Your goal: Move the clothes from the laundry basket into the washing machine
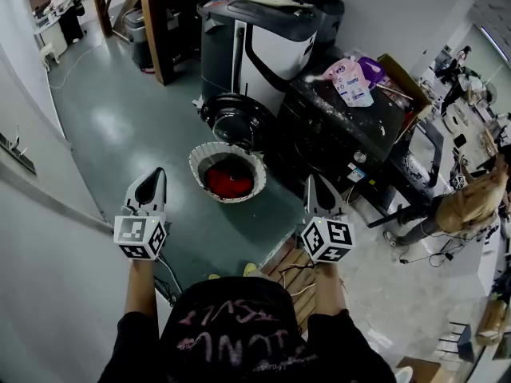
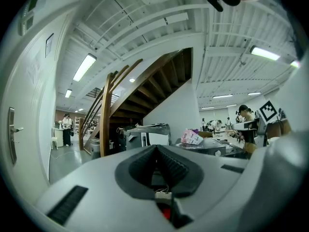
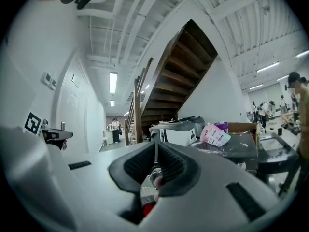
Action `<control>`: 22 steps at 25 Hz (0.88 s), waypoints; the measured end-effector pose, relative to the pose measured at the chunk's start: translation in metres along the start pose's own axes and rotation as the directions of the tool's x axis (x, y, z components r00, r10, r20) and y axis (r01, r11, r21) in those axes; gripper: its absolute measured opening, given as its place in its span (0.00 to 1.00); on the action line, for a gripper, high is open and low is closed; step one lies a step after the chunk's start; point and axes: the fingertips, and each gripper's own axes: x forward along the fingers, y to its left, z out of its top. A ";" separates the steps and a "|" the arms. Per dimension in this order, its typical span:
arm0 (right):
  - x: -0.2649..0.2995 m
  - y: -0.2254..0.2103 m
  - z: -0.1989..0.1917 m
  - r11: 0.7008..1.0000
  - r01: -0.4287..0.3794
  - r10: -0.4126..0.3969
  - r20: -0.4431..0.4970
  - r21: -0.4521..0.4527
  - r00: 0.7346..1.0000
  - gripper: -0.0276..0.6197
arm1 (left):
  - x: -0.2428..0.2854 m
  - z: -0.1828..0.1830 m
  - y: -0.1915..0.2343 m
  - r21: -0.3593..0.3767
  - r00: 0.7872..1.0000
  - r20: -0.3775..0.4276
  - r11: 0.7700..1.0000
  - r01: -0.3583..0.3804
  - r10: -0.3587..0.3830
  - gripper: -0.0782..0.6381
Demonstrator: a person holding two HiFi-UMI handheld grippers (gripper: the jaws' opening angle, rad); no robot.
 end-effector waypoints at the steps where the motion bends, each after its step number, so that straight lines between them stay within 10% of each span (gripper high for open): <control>1: -0.001 0.000 0.000 1.000 0.003 -0.003 0.001 0.003 1.000 0.08 | 0.000 0.001 0.000 -0.001 1.000 0.003 1.000 -0.005 0.005 0.12; 22: 0.004 0.024 -0.008 0.996 -0.088 0.088 -0.007 0.008 0.996 0.45 | 0.002 -0.004 0.000 -0.002 0.999 -0.027 1.000 0.021 -0.021 0.39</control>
